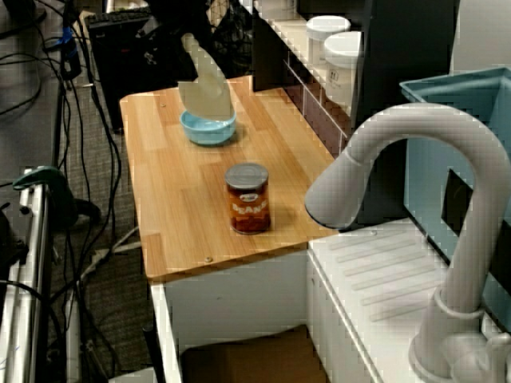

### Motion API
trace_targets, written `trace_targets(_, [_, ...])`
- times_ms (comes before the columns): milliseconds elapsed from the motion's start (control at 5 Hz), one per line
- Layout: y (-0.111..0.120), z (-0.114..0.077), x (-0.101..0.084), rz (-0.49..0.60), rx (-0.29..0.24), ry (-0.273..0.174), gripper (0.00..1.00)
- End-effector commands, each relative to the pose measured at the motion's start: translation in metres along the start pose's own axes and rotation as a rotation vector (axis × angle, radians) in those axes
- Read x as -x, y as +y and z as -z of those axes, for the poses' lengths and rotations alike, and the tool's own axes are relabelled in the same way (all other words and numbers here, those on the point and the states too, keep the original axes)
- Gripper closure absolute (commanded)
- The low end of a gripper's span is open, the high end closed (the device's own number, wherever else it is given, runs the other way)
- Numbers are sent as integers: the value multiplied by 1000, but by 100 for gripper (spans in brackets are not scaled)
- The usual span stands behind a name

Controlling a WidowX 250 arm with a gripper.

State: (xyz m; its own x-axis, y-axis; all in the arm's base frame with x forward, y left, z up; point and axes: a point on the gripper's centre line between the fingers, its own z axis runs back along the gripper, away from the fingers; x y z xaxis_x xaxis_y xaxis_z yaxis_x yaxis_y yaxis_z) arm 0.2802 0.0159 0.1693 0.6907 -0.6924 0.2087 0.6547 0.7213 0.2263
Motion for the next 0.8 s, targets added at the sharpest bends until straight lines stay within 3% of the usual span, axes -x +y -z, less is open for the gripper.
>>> trace_targets(0, [2,-10,1,-40,-170,-1,100])
trace_targets(600, [39,-13,44,-140,-203,-2,100])
